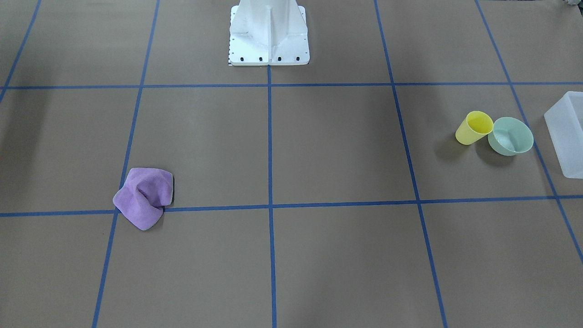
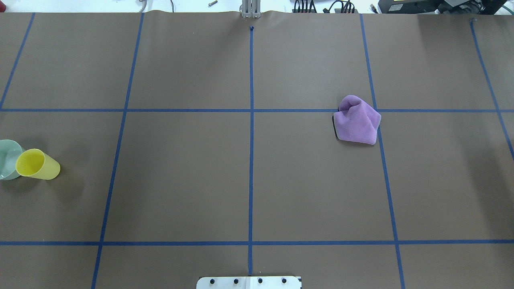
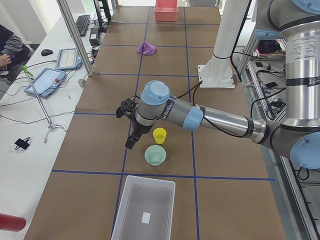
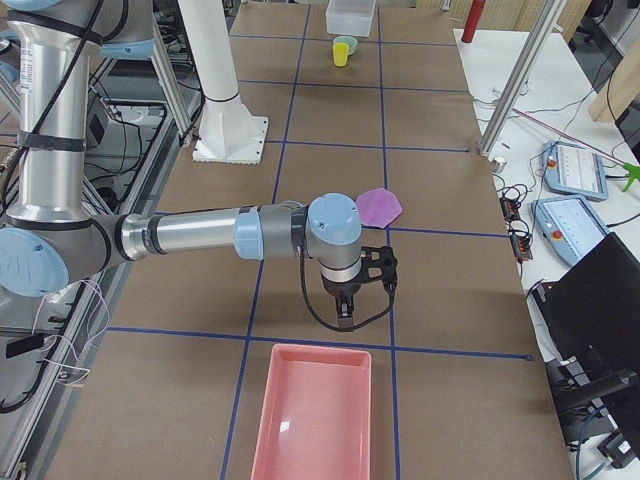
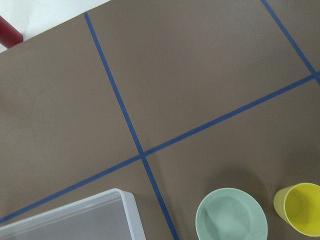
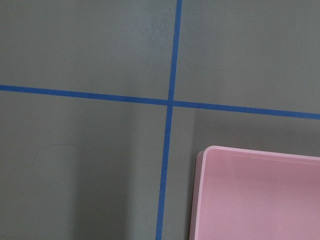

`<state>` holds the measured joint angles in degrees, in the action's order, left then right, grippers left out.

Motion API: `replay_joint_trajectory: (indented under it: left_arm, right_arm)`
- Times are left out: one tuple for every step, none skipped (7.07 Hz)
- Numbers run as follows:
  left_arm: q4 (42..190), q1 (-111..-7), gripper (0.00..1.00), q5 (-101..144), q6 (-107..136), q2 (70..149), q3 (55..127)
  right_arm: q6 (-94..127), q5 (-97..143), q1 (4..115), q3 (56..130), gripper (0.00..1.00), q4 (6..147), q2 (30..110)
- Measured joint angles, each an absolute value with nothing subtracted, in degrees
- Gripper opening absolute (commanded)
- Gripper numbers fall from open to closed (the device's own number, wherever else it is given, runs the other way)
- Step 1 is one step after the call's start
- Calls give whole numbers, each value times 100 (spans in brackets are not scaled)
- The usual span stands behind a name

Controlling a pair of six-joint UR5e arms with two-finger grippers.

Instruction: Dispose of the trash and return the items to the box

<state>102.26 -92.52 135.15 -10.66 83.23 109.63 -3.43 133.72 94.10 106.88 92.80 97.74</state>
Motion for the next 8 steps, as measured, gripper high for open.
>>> replay_joint_trajectory:
  left_arm:
    - [10344, -9234, 99, 13603, -1063, 8335, 10909]
    - [10419, -9120, 99, 13645, -1056, 8325, 10883]
    - [10441, -8844, 99, 13672, -1032, 8316, 10862]
    - [10456, -8433, 99, 13692, -806, 8307, 10838]
    - [10502, -7977, 99, 13683, -322, 8297, 10812]
    - [10617, -7613, 99, 13665, 106, 8283, 10768]
    - [10835, -7388, 98, 13614, 459, 8270, 10654]
    - [11110, -7245, 98, 13490, 877, 8280, 10468]
  right_arm:
    - [-343, 13415, 9384, 10701, 100, 9276, 9774]
    - [-343, 13443, 9355, 10719, 100, 9274, 9774]
    - [-346, 13450, 9309, 10739, 100, 9273, 9775]
    - [-352, 13447, 9244, 10743, 100, 9272, 9776]
    - [-352, 13448, 9212, 10743, 100, 9273, 9777]
    - [-352, 13449, 9199, 10739, 100, 9272, 9779]
    - [-352, 13443, 9197, 10735, 100, 9272, 9781]
    - [-351, 13440, 9194, 10733, 100, 9270, 9782]
